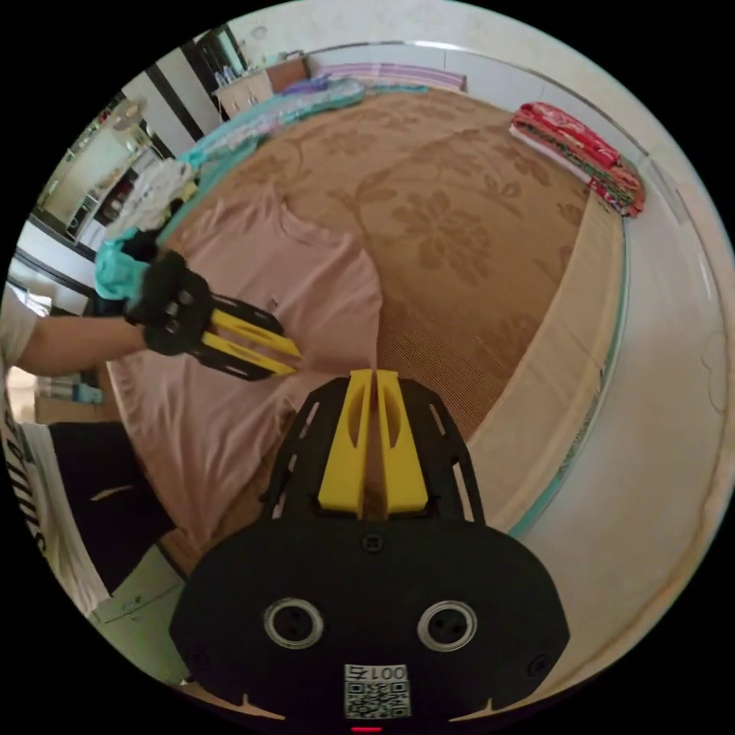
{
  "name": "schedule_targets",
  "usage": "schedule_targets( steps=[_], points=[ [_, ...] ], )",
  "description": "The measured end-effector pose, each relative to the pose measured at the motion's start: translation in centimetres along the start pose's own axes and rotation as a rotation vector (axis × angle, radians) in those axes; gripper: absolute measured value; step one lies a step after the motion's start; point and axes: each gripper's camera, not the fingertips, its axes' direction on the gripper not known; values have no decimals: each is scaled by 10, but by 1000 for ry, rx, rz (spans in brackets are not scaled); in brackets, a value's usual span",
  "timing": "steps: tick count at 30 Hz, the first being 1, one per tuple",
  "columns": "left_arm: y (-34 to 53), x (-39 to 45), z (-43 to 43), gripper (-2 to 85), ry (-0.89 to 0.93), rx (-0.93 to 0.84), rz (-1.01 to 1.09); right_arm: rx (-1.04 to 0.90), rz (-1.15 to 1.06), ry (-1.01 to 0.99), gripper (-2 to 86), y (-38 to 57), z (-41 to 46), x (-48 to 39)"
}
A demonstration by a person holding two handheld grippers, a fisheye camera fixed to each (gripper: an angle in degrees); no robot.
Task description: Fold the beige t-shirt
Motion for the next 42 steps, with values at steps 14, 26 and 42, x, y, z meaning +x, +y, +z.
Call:
schedule_targets(
  steps=[14,26,42],
  points=[
    [35,-87,-91,-6,174,72,-460,40,-271,277,55,4,87,-192],
    [-59,-139,-87,22,335,134,-451,46,-60,256,100,32,64,-150],
    [-104,-177,-146,-7,408,122,-437,1,-263,317,25,71,100,-270]
  ],
)
